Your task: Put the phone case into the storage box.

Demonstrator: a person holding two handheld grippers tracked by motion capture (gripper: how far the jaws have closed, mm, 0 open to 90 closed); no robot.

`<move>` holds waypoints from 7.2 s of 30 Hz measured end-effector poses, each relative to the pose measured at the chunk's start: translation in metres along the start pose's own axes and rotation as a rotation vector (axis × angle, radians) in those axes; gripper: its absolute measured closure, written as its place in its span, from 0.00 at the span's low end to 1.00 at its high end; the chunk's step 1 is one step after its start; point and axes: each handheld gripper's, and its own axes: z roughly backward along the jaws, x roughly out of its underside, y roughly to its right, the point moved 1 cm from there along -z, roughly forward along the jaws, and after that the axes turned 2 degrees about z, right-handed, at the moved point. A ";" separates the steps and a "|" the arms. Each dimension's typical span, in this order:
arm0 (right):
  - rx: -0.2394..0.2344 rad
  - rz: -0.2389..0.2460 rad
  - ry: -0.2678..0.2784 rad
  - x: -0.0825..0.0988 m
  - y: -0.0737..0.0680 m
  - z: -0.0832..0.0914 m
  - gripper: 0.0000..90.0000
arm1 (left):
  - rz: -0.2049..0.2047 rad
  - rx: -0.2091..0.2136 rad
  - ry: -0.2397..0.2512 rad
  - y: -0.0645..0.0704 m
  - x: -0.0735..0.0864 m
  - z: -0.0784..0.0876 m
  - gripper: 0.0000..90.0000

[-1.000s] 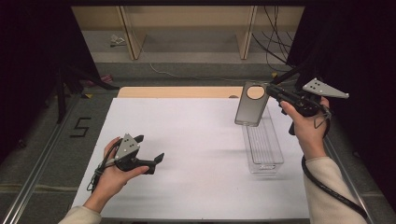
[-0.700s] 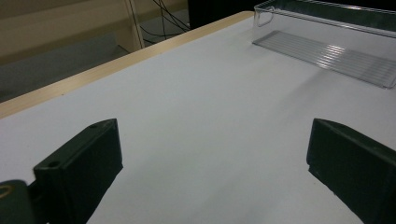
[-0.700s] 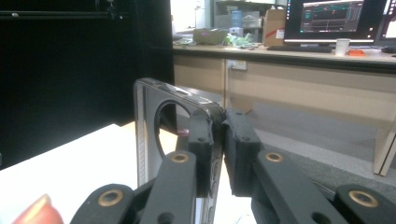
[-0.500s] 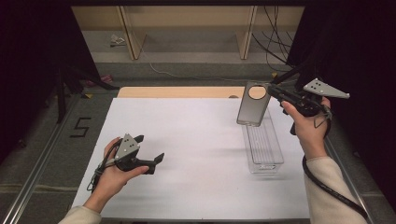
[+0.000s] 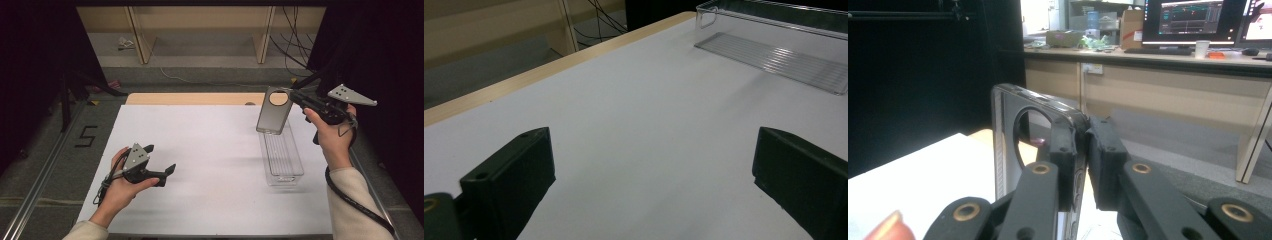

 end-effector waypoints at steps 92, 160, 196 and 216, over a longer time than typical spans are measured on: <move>0.123 0.060 -0.052 0.010 0.022 -0.007 0.92 | 0.006 0.004 0.002 0.000 0.001 -0.002 0.04; 0.147 0.089 -0.058 0.007 0.033 -0.027 0.92 | 0.007 0.007 0.001 -0.001 0.001 -0.003 0.05; 0.157 0.093 -0.073 0.012 0.038 -0.039 0.92 | 0.007 0.004 0.001 -0.002 0.001 -0.003 0.05; 0.170 0.092 -0.086 0.018 0.042 -0.046 0.92 | 0.007 0.006 0.002 -0.002 0.001 -0.003 0.05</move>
